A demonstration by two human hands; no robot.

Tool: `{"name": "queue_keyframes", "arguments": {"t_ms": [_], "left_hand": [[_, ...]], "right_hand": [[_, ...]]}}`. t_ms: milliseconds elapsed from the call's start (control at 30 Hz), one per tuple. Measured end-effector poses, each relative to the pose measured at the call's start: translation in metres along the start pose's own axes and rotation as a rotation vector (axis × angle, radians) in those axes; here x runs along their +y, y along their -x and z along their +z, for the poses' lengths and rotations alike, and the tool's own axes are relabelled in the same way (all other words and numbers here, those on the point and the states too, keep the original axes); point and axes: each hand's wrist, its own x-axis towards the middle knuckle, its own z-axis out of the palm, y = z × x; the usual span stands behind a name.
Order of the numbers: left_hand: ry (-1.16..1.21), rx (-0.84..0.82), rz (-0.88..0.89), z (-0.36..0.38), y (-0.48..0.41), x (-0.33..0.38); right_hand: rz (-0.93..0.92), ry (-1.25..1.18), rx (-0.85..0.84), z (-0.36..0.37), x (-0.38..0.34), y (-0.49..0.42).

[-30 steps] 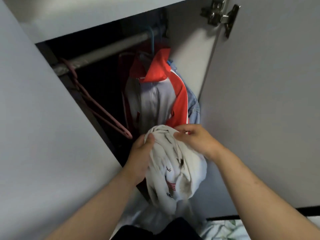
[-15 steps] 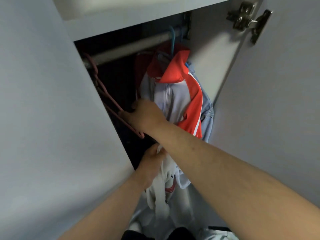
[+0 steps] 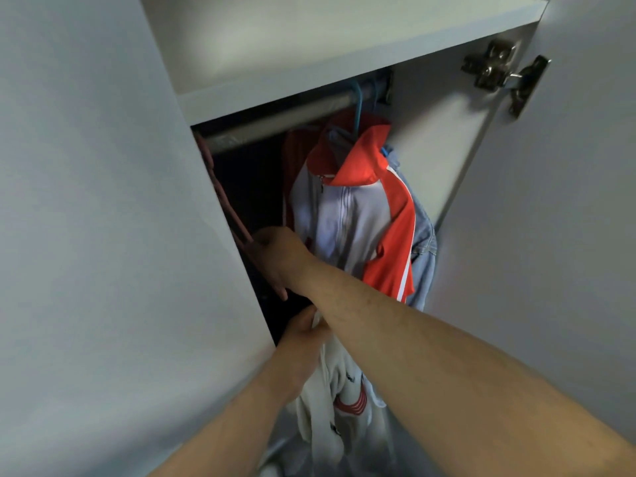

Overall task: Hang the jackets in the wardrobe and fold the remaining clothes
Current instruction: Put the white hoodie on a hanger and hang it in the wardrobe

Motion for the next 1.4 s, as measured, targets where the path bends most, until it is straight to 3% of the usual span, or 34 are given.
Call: {"name": "queue_keyframes", "arguments": {"t_ms": [67, 133, 267, 500, 633, 733, 833, 900, 1100, 1233, 1400], "left_hand": [[0.005, 0.053, -0.054, 0.003, -0.001, 0.005], [0.024, -0.013, 0.073, 0.005, 0.001, 0.008], [0.086, -0.036, 0.115, 0.004, 0.003, 0.01], [0.092, -0.033, 0.07, 0.003, 0.007, 0.015], [0.134, -0.047, 0.061, 0.002, 0.014, 0.022], [0.167, -0.083, 0.057, 0.002, 0.021, 0.026], [0.194, -0.145, 0.069, 0.002, 0.029, 0.029], [0.21, -0.209, 0.11, 0.004, 0.039, 0.032], [0.252, -0.473, 0.215, -0.001, 0.068, 0.055], [0.274, -0.703, 0.224, -0.017, 0.085, 0.066], [0.297, -0.783, 0.171, -0.035, 0.109, 0.069]], "right_hand": [[0.003, -0.098, 0.008, -0.004, -0.001, 0.002], [0.001, -0.141, 0.02, -0.013, -0.001, 0.003], [-0.012, -0.157, 0.003, -0.04, 0.001, 0.01], [0.012, -0.185, -0.028, -0.095, -0.01, 0.031], [0.075, -0.114, 0.002, -0.122, 0.025, 0.071], [0.15, -0.21, 0.081, -0.116, 0.067, 0.126], [0.183, -0.391, 0.201, -0.09, 0.086, 0.171], [0.178, -0.39, 0.288, -0.076, 0.085, 0.184], [0.145, -0.533, 0.465, -0.062, 0.043, 0.208], [0.123, -0.554, 0.521, -0.049, 0.01, 0.233], [0.162, -0.497, 0.694, -0.016, -0.018, 0.265]]}}
